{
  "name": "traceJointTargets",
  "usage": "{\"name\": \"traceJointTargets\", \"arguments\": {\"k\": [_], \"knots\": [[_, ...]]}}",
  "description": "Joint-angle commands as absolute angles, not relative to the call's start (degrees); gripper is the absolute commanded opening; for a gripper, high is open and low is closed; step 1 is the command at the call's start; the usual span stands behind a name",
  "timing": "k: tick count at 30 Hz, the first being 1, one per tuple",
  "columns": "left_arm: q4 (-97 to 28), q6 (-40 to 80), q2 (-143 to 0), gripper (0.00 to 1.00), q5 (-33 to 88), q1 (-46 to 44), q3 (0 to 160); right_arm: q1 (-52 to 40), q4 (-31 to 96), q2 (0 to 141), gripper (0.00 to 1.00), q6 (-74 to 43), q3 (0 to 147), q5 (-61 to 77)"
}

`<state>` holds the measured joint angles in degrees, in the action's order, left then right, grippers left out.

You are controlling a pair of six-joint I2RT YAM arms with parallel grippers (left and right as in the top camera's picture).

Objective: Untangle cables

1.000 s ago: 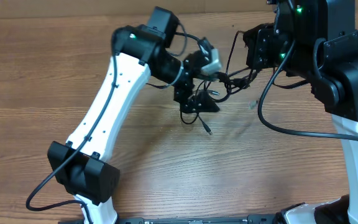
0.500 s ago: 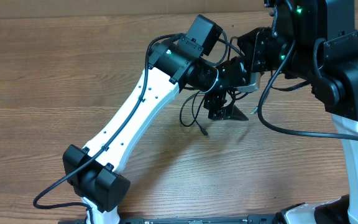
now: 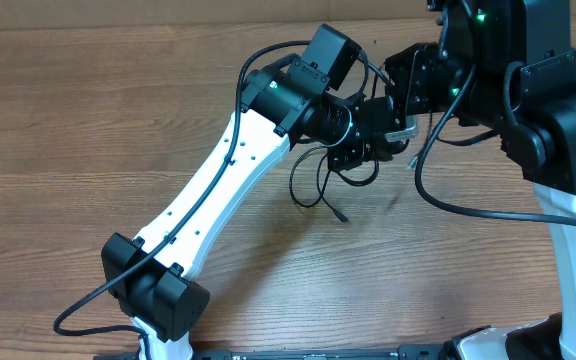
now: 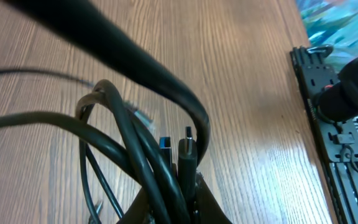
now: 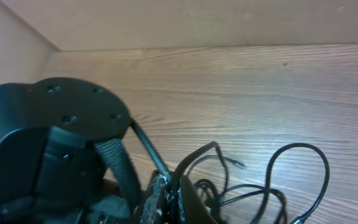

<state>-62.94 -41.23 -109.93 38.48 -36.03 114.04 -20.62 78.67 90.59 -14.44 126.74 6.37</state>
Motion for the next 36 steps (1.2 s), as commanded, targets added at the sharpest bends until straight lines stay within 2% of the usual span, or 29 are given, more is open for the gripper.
{"name": "traceJointTargets", "arguments": {"k": [1, 9, 17, 28, 33, 36], "knots": [[-62.94, -38.09, -108.75, 0.04, 34.13, -35.97, 114.80, -20.82, 78.37, 89.47, 0.04, -15.03, 127.55, 1.45], [-62.76, -34.06, -108.75, 0.04, 22.00, -35.92, 114.80, -20.80, 79.66, 89.47, 0.04, -21.30, 127.55, -15.49], [-58.78, -23.09, -108.75, 0.04, 7.25, -34.41, 114.83, -20.21, 86.30, 89.47, 0.05, -31.90, 127.55, -34.39], [-55.40, -17.06, -108.62, 0.04, 7.07, -28.82, 114.93, -7.81, 93.95, 89.47, 0.06, -37.74, 127.55, -36.05], [-55.42, -16.40, -108.55, 0.04, 7.11, -26.92, 114.93, -5.30, 94.74, 89.47, 0.07, -37.71, 127.55, -35.92], [-55.40, -15.99, -108.55, 0.04, 7.57, -26.20, 114.93, -5.17, 94.67, 89.49, 0.12, -37.74, 127.55, -35.44]]}}
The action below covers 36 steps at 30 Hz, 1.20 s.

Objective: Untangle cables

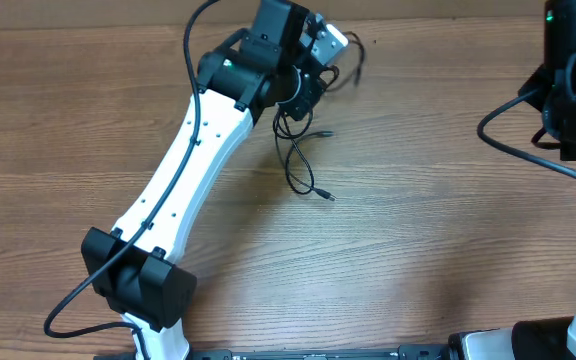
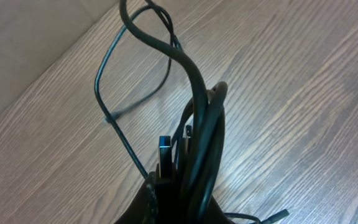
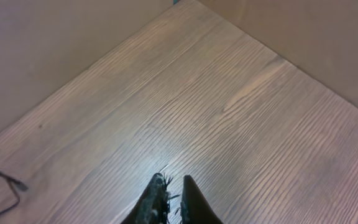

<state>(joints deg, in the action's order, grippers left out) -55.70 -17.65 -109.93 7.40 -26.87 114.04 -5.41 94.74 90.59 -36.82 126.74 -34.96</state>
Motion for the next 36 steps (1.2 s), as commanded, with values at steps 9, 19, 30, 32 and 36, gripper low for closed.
{"name": "traceJointTargets", "arguments": {"k": [9, 19, 30, 32, 36], "knots": [[-54.54, -15.81, -107.79, 0.04, 14.61, -25.93, 116.42, -5.17, 94.06, 91.85, 1.00, -16.69, 126.78, -9.37], [-53.54, -15.81, -100.84, 0.04, 33.23, -23.75, 124.36, -5.17, 80.18, 93.38, 1.00, -3.11, 115.18, 12.14], [-54.76, -14.02, -95.11, 0.04, 53.12, -16.49, 124.73, -5.17, 72.49, 93.08, 1.00, 8.01, 108.12, 24.58], [-55.11, -13.63, -95.13, 0.04, 53.80, -16.19, 124.73, -5.17, 72.44, 92.95, 1.00, 8.01, 108.12, 24.60], [-55.44, -13.67, -95.13, 0.04, 53.84, -16.14, 124.73, -5.17, 73.14, 92.90, 1.00, 8.16, 108.12, 26.61]]}}
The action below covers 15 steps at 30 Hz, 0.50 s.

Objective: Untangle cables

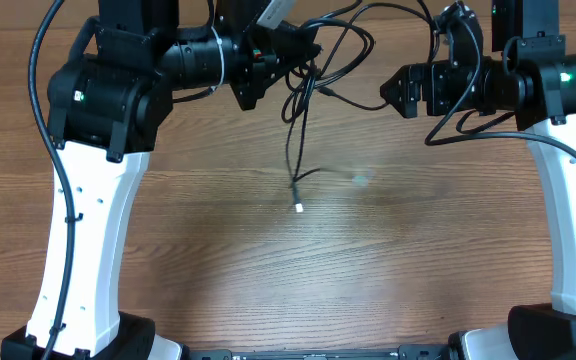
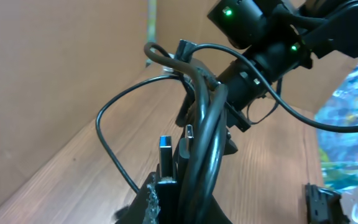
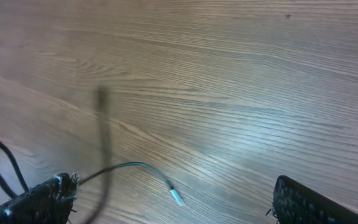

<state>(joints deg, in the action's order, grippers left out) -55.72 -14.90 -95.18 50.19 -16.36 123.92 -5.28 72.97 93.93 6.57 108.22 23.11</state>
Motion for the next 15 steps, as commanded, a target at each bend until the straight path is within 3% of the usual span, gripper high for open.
{"name": "traceJointTargets", "arguments": {"k": [1, 15], "knots": [[-55.42, -13.67, -95.13, 0.04, 53.84, -16.14, 124.73, -5.19, 73.56, 92.90, 1.00, 9.15, 108.09, 28.01], [-55.20, -13.67, -95.13, 0.04, 47.03, -16.12, 124.73, -10.55, 77.58, 92.90, 1.00, 20.03, 108.05, 47.27]]}}
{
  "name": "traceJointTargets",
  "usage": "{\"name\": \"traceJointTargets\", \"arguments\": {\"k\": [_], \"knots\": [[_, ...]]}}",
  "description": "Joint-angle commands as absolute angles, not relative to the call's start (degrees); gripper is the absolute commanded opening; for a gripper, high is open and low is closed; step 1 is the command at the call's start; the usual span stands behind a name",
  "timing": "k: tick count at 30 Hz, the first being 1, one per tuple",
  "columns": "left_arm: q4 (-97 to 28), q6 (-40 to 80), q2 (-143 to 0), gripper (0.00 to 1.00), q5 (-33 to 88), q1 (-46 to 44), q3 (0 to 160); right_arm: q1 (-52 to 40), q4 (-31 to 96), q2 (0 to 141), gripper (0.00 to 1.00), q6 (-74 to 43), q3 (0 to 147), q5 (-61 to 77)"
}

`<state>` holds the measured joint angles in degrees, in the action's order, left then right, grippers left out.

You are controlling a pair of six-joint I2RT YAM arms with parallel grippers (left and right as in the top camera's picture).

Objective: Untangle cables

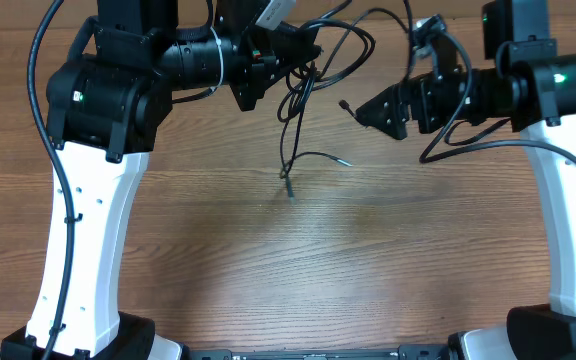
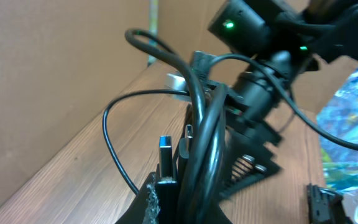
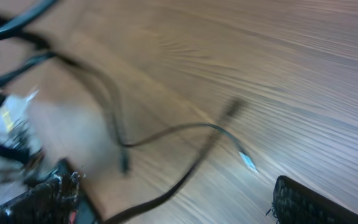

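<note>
A bundle of black cables (image 1: pixel 303 70) hangs in the air from my left gripper (image 1: pixel 286 52), which is shut on it near the table's far edge. In the left wrist view the gripper (image 2: pixel 180 198) clamps thick loops (image 2: pixel 199 124) and a blue-tipped USB plug (image 2: pixel 165 147). Thin strands dangle down to a plug end (image 1: pixel 288 188) and a light tip (image 1: pixel 347 161) near the table. My right gripper (image 1: pixel 368 110) faces the bundle from the right, open. In the right wrist view, blurred, its fingers (image 3: pixel 48 194) stand wide apart, and a dark strand (image 3: pixel 166 194) runs between them.
The wooden table (image 1: pixel 368 260) lies below both raised arms. A brown wall (image 2: pixel 55 68) stands behind the far edge. The right arm's own black cable (image 1: pixel 448 130) loops beside its wrist. The right arm (image 2: pixel 253 68) fills the space just beyond the bundle in the left wrist view.
My right gripper has moved left and closer to the hanging bundle, and a strand now lies between its open fingers. The dangling cable ends have shifted up and left. The left gripper holds still.
Both grippers were close together low over the tangle, the left shut on the bundle. Then the left had the bundle at the far side while the right was away, shut and empty. Then the left held it high with the right open nearby, now closer.
</note>
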<state>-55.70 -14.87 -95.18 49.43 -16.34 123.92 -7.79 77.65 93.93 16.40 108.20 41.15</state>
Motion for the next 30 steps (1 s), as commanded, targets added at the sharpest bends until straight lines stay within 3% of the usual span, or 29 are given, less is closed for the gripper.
{"name": "traceJointTargets", "arguments": {"k": [1, 10, 18, 26, 30], "knots": [[-55.20, -13.65, -95.13, 0.04, 46.37, -16.12, 124.73, -11.77, 77.28, 92.90, 1.00, 20.03, 108.05, 47.20], [-55.24, -13.69, -95.13, 0.04, 43.38, -16.08, 124.73, -18.48, 73.87, 92.90, 1.00, 18.79, 108.05, 45.95], [-56.75, -13.65, -95.13, 0.04, 31.75, -16.10, 124.73, -18.50, 72.05, 91.77, 1.00, 18.92, 108.07, 43.57], [-57.58, -13.63, -95.13, 0.04, 24.08, -16.10, 124.73, -18.28, 66.11, 87.02, 1.00, 11.46, 108.07, 37.26], [-57.45, -12.75, -95.13, 0.04, 23.49, -16.10, 124.73, -18.72, 65.67, 86.91, 1.00, 1.13, 107.94, 37.30]]}}
